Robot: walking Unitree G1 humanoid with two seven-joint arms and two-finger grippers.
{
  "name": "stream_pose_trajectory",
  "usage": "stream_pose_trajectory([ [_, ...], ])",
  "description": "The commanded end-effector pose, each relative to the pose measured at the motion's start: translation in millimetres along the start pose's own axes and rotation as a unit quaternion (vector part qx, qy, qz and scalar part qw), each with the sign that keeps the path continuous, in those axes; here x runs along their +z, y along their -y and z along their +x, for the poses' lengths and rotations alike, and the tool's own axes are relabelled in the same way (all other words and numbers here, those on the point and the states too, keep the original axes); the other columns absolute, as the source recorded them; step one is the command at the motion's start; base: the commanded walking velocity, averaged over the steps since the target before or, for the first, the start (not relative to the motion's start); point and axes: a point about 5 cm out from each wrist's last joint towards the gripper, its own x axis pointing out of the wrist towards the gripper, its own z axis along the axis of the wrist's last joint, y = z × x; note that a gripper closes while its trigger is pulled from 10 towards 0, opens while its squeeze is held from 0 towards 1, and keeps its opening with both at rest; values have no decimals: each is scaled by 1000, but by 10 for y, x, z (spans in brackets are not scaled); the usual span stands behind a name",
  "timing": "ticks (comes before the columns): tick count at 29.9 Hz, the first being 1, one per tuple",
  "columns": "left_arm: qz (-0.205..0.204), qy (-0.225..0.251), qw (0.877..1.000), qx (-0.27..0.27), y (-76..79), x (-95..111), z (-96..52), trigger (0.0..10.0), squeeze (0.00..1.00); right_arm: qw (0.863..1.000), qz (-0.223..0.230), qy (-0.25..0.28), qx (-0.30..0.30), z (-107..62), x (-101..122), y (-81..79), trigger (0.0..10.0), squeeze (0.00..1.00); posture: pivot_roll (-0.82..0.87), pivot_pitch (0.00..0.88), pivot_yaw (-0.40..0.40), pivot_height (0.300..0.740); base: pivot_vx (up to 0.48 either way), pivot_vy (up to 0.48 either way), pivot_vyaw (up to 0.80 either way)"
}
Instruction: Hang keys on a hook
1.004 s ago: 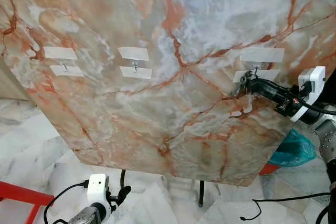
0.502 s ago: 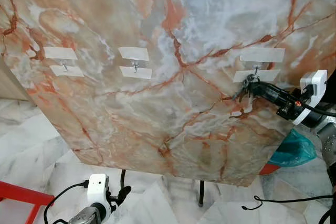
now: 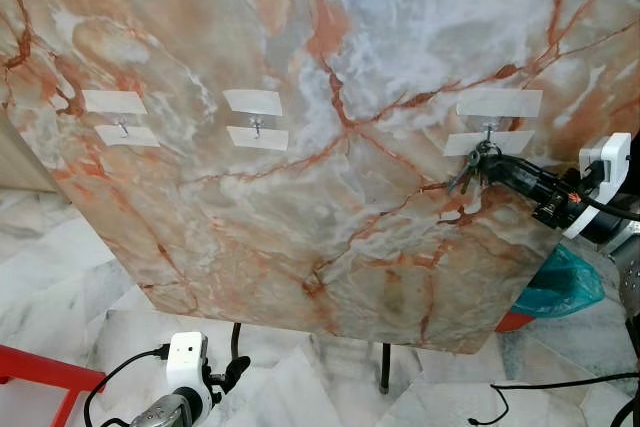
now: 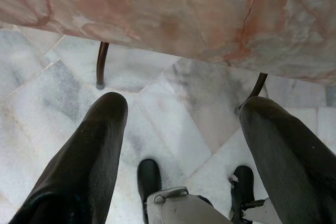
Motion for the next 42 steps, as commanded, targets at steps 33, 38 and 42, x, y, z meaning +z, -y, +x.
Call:
stream_pose_trajectory([
  [33, 3, -4, 1000, -2, -38, 13, -8, 10000, 0, 1000, 3, 15, -2, 20, 147, 103, 10000, 0, 67, 65, 70, 740, 0, 0, 0],
  [38, 0, -3, 1000, -3, -39, 15, -8, 10000, 0, 1000, 14, 14, -2, 32, 134, 110, 10000, 0, 68, 66, 70, 740, 0, 0, 0],
  [42, -2, -1, 1000, -5, -34, 23, -5, 10000, 0, 1000, 26, 13, 9, 54, 115, 91, 10000, 0, 68, 66, 70, 740, 0, 0, 0],
])
